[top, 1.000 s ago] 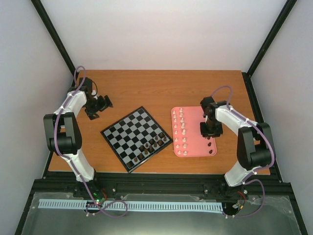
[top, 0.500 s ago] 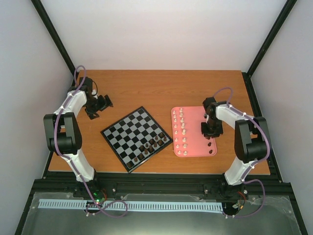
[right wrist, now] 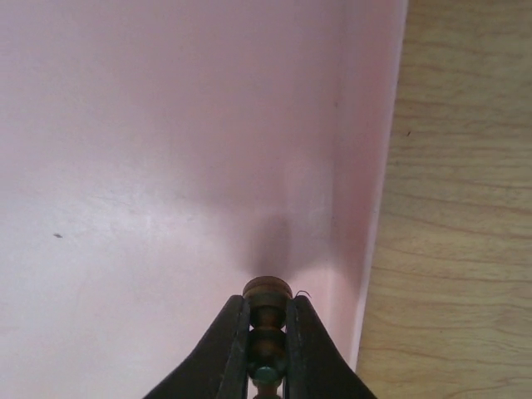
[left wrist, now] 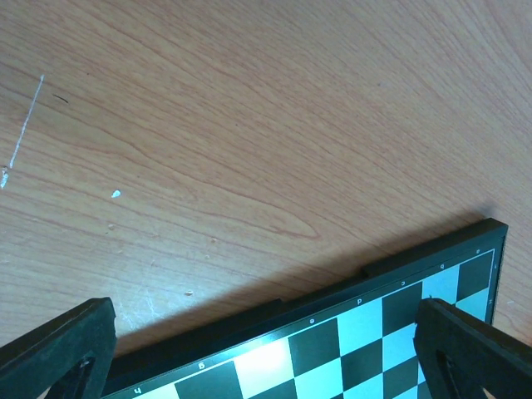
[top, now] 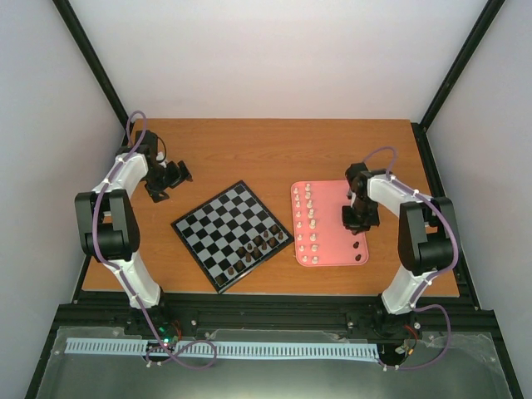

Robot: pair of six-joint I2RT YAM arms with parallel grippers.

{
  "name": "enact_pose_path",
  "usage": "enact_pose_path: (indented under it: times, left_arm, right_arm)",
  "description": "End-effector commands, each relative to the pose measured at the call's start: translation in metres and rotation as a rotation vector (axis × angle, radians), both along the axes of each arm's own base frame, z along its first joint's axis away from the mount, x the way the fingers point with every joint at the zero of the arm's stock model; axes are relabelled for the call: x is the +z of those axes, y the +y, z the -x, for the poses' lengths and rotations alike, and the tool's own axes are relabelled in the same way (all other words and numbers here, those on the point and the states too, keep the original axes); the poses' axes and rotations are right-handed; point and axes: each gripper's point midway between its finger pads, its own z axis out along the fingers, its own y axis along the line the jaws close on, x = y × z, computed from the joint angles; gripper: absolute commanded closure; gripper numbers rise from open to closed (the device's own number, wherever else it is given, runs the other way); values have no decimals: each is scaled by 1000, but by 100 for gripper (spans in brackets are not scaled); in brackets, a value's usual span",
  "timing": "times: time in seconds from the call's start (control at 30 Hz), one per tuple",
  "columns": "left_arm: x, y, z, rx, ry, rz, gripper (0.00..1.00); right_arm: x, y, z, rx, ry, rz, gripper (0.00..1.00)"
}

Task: Set up the chess pieces on the board
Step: Pick up the chess piece from the storage box, then place the chess piece on the chessboard.

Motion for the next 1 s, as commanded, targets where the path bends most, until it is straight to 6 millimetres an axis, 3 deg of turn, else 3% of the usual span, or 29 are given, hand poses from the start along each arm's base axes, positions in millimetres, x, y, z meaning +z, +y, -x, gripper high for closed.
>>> enact_pose_path:
  times: [0.0,0.1,0.23,0.3,0.4,0.57,0.63,0.77,0.97]
  left_arm:
    - [8,0,-7,-16,-23,-5,0]
    - [9,0,-6,-14,-26,-9,0]
    - [11,2,-4,-13,-30,-19,0]
    - [12,2,-3,-12,-32,-24,0]
    - [14,2,-3,-10,-37,-23,0]
    - [15,4,-4,-6,-38,-31,0]
    - [16,3,-4,-4,-42,-27,0]
    - [13,1,-3,-4,-42,-16,0]
    - [19,1,-2,-2,-58,-14,0]
  right_arm:
    - [38,11,-22,-8,-92,-27,97]
    - [67,43,-34,48,-153,-51,97]
    - [95,121,-36,188,-201,-105,97]
    - [102,177,-25,301,-209,-144,97]
    - [106,243,-8,443,-211,-171,97]
    - [102,328,36,669,-185,-193,97]
    - [96,352,53,743,-166,-201,97]
    - [81,374,84,832,-102,-202,97]
    - [68,384,103,867,-43,-193,97]
